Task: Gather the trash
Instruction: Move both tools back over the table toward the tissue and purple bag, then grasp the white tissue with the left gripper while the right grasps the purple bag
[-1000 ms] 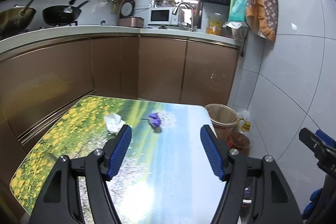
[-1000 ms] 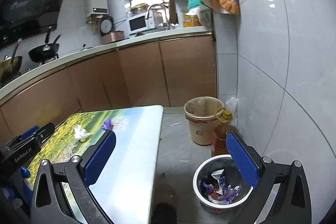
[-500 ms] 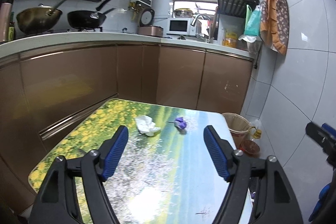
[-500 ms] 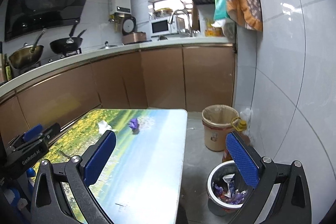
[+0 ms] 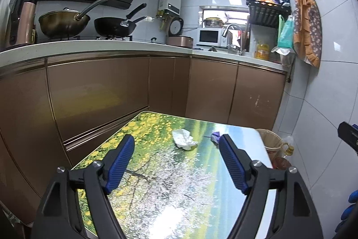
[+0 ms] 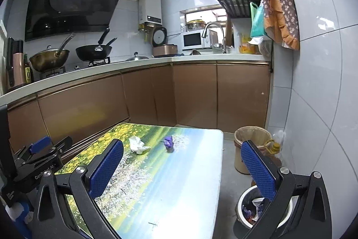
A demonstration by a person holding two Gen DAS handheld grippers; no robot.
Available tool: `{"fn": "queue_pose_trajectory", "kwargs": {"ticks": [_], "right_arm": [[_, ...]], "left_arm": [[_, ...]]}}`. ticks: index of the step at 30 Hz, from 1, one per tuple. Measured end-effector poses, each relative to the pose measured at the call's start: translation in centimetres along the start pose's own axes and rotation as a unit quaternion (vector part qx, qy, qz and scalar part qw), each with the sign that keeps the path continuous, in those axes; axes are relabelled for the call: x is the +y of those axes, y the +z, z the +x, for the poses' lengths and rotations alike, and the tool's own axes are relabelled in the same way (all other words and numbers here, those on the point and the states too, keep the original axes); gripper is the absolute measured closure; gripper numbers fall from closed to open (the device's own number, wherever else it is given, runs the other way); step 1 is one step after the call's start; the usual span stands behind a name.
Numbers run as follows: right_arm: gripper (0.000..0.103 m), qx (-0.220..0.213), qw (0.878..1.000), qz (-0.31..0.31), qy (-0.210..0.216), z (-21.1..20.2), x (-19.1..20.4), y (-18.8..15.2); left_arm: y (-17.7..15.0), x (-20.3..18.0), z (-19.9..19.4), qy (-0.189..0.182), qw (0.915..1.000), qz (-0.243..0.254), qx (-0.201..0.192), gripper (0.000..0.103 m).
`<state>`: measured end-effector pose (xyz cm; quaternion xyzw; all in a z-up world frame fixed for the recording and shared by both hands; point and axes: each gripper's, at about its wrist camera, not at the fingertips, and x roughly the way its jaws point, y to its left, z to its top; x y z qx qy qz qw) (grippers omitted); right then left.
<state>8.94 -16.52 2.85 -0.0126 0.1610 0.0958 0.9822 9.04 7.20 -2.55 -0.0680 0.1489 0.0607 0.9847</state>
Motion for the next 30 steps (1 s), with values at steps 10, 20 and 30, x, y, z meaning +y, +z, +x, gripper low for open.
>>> {"fn": "queue_pose_trajectory", "kwargs": {"ticks": [10,20,30], "right_arm": [[0.000,0.059,0.998,0.018,0.019,5.9,0.0,-1.6],[0.000,0.156,0.987,0.002,0.034,16.5,0.4,-4.4],[0.000,0.202,0.977,0.019,0.062,28.6,-0.1,-5.4]], "left_arm": [[-1.3,2.1,5.8,0.025,0.9988,-0.014,0.039,0.026],[-4.2,4.7,15.9,-0.005,0.9876,-0.033,0.154,0.026],[-3.1,2.7,26.5,-0.076,0.9740,-0.035,0.211,0.026]]}}
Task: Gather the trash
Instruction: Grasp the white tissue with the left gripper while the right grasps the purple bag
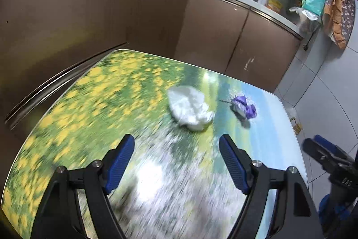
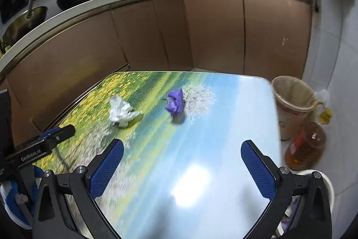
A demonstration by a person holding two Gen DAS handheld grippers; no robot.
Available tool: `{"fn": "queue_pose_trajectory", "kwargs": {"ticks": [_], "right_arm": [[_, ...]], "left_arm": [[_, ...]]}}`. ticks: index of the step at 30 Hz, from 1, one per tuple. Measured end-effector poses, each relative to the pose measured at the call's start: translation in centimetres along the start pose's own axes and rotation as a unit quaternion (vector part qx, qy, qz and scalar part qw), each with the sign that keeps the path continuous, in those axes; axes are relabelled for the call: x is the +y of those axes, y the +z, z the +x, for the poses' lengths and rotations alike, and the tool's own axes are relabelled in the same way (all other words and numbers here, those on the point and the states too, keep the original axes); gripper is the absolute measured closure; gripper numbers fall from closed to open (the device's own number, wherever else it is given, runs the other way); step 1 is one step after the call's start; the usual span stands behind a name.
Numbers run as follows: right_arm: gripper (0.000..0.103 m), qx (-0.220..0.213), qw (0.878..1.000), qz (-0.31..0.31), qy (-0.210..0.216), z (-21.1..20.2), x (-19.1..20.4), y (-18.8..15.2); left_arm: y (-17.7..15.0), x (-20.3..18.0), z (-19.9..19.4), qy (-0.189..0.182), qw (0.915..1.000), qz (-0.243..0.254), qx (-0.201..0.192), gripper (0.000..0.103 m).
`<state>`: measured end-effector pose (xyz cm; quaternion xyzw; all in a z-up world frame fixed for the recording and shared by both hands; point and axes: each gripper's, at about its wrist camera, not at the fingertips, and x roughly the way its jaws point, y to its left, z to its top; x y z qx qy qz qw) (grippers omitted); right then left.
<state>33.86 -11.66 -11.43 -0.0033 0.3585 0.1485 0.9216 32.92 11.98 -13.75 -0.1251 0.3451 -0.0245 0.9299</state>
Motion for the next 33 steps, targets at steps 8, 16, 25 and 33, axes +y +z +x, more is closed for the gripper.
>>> {"fn": "queue_pose_trajectory", "kwargs": {"ticks": [8,16,25,33], "right_arm": [[0.018,0.036,0.999,0.005,0.026,9.0,0.0,4.4],[0.042,0.081,0.996,0.010,0.036,14.9,0.0,5.4],[0.072,0.093,0.995,-0.013,0.040,15.9,0.9,4.9],[0.072,0.060,0.996,-0.025,0.067,9.8,2.1,3.5]], "left_arm": [[3.5,-2.3,8.9,-0.012,0.9982,0.004,0.059,0.026],[3.4,-2.2,12.3,-0.002,0.9975,0.007,0.070,0.045],[3.1,-1.9,11.9,-0.035,0.9971,0.006,0.067,0.083],[1.8,-2.9,6.2,-0.020,0.9987,0.037,0.030,0.084]]}}
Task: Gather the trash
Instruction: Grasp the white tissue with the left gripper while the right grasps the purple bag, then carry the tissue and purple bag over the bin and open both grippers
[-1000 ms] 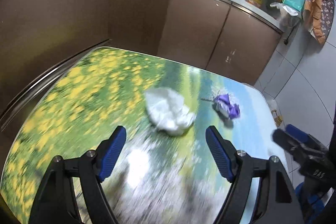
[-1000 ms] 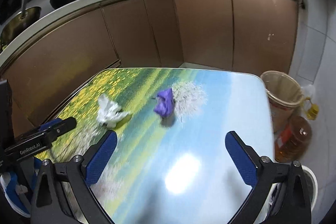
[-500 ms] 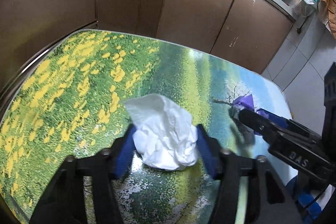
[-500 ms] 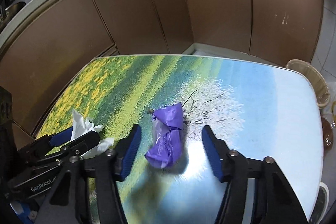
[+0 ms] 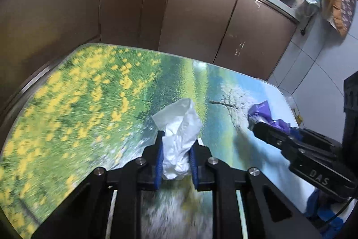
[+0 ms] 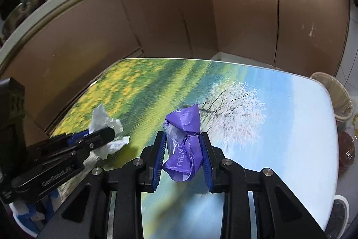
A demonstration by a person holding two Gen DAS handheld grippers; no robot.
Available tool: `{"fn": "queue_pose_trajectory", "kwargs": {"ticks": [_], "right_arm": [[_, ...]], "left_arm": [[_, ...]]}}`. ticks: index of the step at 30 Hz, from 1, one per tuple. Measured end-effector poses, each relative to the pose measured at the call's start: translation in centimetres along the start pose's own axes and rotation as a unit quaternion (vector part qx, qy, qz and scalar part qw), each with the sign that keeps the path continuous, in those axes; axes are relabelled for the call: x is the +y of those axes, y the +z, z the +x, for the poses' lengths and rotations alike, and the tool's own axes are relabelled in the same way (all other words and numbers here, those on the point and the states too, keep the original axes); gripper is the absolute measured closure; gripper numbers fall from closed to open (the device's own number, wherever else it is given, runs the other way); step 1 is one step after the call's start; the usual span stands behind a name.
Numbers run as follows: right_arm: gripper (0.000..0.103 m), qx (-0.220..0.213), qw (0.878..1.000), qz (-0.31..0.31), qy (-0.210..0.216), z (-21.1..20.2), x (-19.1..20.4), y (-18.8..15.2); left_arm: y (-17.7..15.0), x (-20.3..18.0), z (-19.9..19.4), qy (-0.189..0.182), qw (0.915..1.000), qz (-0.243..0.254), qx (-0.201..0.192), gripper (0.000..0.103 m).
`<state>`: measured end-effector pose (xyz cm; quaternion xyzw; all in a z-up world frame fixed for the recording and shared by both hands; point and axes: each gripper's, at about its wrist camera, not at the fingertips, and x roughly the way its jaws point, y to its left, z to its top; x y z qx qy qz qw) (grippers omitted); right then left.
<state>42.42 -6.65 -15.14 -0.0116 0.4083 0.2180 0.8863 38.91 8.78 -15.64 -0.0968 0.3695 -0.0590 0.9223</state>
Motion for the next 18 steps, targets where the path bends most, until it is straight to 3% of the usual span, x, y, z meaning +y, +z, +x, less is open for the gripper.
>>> {"fn": "queue_pose_trajectory", "kwargs": {"ticks": [10,18], "right_arm": [[0.072,-0.041,0.999,-0.010,0.013,-10.2,3.7,-4.5],[0.072,-0.054,0.998,-0.020,0.008,-16.7,5.9,-8.8]], "left_arm": [[-4.1,-1.9,-11.2,0.041,0.9965,0.038,-0.062,0.084],[-6.9,-2.4,-17.4,0.050,0.9939,0.034,-0.093,0.084]]}}
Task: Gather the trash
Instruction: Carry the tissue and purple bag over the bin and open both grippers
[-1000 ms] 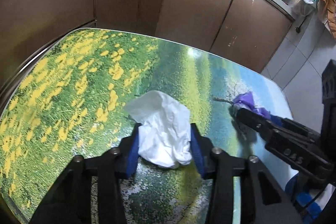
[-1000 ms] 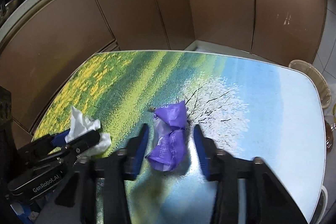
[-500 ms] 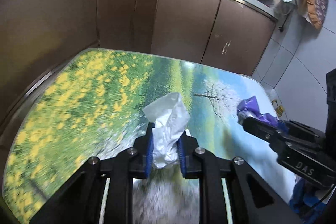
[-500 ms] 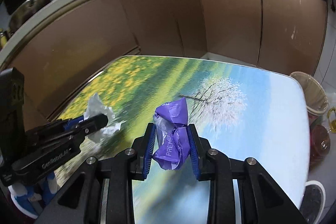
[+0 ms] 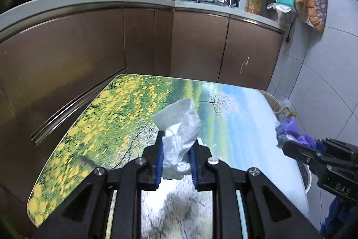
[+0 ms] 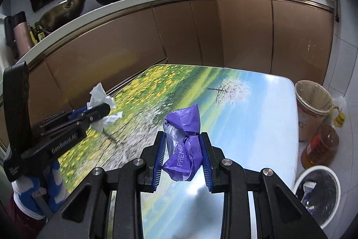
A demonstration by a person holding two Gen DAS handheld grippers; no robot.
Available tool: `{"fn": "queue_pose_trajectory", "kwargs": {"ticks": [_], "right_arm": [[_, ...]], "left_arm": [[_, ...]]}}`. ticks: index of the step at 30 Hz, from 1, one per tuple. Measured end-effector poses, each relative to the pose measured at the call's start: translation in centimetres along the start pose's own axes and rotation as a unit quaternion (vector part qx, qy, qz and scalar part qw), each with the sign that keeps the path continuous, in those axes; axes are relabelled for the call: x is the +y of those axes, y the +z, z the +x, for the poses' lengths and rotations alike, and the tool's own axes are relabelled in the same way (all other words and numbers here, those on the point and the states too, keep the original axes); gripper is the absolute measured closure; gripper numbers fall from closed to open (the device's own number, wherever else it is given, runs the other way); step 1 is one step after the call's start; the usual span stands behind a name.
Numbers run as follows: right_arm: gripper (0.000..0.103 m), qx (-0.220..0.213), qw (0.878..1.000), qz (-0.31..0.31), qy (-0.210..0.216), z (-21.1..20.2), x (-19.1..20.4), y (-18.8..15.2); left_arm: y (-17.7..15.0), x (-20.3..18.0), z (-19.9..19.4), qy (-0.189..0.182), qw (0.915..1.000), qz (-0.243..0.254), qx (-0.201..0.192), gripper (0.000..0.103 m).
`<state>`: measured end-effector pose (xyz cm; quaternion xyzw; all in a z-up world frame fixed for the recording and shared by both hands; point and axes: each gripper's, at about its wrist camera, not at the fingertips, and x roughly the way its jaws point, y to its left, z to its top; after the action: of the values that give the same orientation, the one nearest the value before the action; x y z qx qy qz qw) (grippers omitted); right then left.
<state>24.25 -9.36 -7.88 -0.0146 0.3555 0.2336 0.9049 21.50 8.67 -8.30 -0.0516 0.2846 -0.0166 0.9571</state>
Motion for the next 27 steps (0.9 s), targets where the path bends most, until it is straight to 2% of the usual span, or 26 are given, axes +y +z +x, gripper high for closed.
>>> {"fn": "queue_pose_trajectory", "kwargs": {"ticks": [15,22,27], "right_arm": [[0.072,-0.042,0.999,-0.012,-0.003,-9.6,2.7,-3.8],[0.072,-0.060,0.998,-0.005,0.002,-12.1,2.3,-4.6],[0.072,-0.078,0.997,0.013,-0.001,-13.8,0.8,-5.2]], "left_arm": [[-2.4,-1.1,-8.7,0.038,0.9980,0.009,-0.050,0.084],[-2.7,-2.5,-11.4,0.063,0.9951,0.022,-0.073,0.084],[-2.7,-4.1,-12.4,0.068,0.9934,0.040,-0.084,0.084]]}}
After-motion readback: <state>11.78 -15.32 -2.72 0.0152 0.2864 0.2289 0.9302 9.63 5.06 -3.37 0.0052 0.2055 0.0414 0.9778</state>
